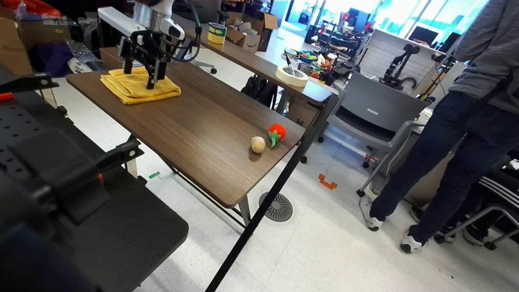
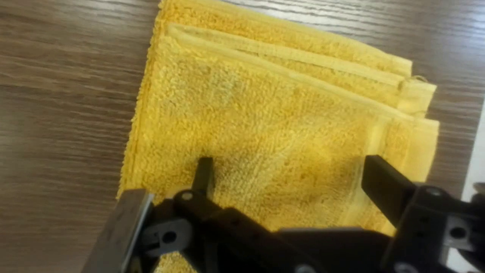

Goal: Wipe the table with the towel

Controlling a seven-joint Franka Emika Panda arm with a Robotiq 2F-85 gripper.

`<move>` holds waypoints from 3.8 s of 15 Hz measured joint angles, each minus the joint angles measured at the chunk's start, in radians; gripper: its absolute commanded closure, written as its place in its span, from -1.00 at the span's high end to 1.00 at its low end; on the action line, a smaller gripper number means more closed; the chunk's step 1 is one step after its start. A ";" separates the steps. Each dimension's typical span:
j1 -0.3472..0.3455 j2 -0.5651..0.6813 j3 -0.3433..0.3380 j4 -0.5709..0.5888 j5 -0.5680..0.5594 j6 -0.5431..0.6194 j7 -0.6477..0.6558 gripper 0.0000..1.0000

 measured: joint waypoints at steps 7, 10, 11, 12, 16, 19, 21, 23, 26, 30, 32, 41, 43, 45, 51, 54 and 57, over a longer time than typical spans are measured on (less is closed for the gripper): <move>0.022 0.110 -0.003 0.122 -0.002 0.001 0.008 1.00; 0.014 0.112 -0.026 0.135 0.003 -0.004 0.037 1.00; 0.007 0.114 -0.046 0.146 0.006 -0.004 0.055 1.00; -0.007 0.116 -0.071 0.160 0.012 -0.001 0.073 1.00; -0.124 0.133 -0.121 0.230 0.072 -0.001 0.101 1.00; -0.200 0.152 -0.120 0.277 0.111 -0.001 0.106 1.00; -0.210 0.165 -0.114 0.291 0.118 -0.001 0.109 1.00; -0.201 0.174 -0.089 0.293 0.118 -0.001 0.109 1.00; -0.143 0.181 -0.052 0.294 0.115 -0.001 0.107 1.00; -0.027 0.195 -0.047 0.330 0.114 -0.010 0.148 1.00; -0.003 0.215 -0.068 0.372 0.113 -0.018 0.188 1.00; -0.091 0.280 -0.300 0.491 0.066 -0.015 0.336 1.00; -0.110 0.286 -0.298 0.497 0.066 -0.015 0.340 1.00; -0.103 0.287 -0.281 0.497 0.062 -0.014 0.338 1.00; 0.002 0.286 -0.178 0.471 0.031 0.090 0.284 1.00; 0.042 0.279 -0.112 0.471 0.034 0.100 0.261 1.00; 0.061 0.272 -0.081 0.470 0.035 0.100 0.250 1.00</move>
